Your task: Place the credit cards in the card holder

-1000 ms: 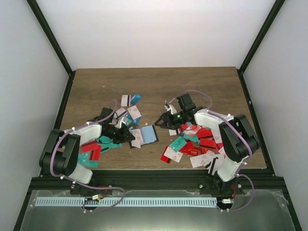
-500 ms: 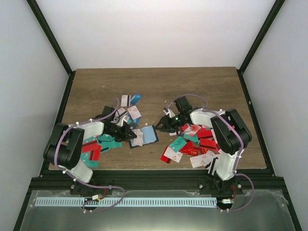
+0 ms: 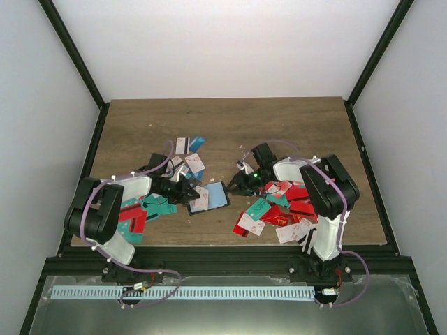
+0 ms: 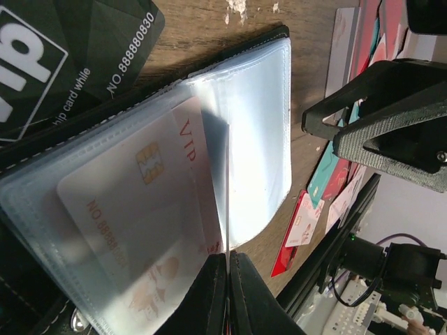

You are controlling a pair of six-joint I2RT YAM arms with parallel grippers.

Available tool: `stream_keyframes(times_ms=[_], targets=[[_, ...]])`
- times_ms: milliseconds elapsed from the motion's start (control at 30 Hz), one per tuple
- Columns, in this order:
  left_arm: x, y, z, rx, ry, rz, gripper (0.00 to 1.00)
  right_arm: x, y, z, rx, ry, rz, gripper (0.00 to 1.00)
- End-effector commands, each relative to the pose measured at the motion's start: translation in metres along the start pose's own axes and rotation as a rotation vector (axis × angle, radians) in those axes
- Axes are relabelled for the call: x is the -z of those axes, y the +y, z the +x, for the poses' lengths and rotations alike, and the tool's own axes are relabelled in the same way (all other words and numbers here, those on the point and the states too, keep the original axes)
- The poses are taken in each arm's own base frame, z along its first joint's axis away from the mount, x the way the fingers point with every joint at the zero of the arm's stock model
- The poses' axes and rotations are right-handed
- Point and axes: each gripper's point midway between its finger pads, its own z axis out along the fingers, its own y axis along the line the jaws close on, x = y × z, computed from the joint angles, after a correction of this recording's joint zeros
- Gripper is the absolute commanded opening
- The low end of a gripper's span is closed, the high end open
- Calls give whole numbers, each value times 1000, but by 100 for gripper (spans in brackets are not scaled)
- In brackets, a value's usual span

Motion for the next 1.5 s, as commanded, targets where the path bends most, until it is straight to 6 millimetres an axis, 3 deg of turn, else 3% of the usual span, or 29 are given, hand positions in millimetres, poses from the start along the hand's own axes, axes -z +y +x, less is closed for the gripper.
stream_keyframes(times_ms=[0, 300, 1100, 1467], targets=[[-1, -6, -8, -32, -9, 31, 4, -5, 5, 0, 27, 17, -13, 39], [-2, -7, -12, -47, -23, 40, 4, -12, 0, 6, 18, 39, -13, 38], [-5, -9, -19, -40, -67, 64, 4, -17, 0, 24, -8, 76, -21, 17], [-11, -11, -16, -33, -68, 69, 4, -16, 3, 26, -12, 76, -29, 15]])
